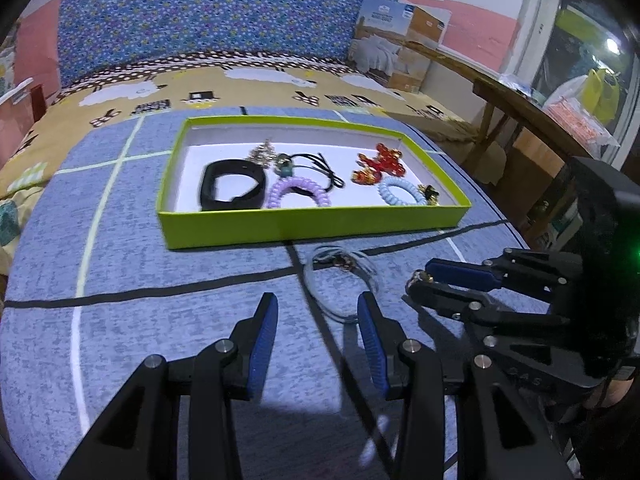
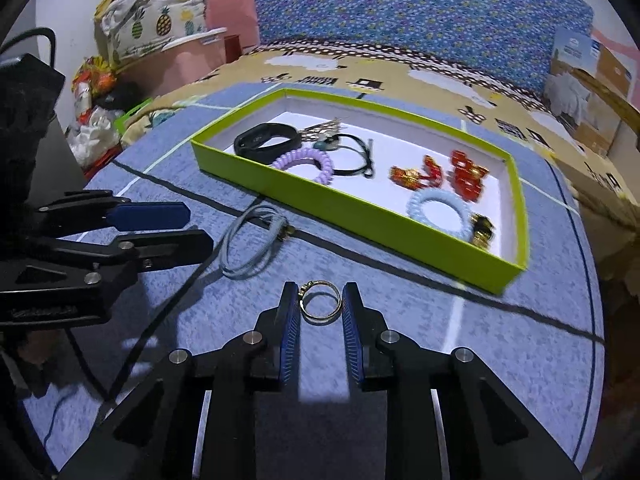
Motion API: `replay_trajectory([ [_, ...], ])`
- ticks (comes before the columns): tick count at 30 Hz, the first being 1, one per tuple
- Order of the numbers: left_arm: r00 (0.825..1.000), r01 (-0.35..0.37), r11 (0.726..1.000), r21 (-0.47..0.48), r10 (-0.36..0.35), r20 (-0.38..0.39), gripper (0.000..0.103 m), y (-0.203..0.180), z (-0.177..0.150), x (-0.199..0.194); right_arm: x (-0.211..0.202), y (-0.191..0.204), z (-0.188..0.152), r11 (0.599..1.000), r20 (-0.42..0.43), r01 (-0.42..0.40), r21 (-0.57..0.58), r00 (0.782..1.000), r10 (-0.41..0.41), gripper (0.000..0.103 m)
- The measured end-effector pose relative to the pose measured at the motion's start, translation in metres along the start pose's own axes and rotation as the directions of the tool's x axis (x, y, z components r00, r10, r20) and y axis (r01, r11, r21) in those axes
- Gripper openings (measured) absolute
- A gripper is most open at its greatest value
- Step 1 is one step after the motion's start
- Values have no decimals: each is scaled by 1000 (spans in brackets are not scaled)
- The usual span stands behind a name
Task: Organize jewelry
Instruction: 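Grasp the gold ring with the right gripper while the left grasps the grey cable bracelet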
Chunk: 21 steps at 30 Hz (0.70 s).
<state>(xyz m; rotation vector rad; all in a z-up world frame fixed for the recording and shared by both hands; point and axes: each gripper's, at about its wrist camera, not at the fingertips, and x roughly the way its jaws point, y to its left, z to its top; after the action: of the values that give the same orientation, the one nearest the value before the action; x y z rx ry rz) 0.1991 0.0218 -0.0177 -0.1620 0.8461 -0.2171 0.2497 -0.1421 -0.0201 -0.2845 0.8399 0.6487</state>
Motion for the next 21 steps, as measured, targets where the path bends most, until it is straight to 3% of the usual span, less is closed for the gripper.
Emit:
replay_trajectory([
  [11, 999, -15, 999, 46, 16, -40, 47, -21, 11, 25, -17, -21, -19, 998, 6, 14, 58, 1000, -14, 23],
  [18, 997, -67, 996, 64, 69, -39, 46, -26, 19, 38, -22, -27, -24, 997, 14, 12, 74, 1000, -14, 23],
  [19, 995, -88, 993, 74, 90, -34, 37, -27, 19, 39, -23, -27, -25, 997, 15, 13, 75, 1000, -14, 23],
  [20, 992, -115, 990, 87, 119, -34, 21, -28, 19, 40, -23, -27, -25, 997, 16, 14, 76, 1000, -15, 23],
  [21, 991, -128, 987, 93, 132, -38, 14, -28, 20, 42, -24, -28, -25, 997, 17, 14, 77, 1000, -15, 23],
])
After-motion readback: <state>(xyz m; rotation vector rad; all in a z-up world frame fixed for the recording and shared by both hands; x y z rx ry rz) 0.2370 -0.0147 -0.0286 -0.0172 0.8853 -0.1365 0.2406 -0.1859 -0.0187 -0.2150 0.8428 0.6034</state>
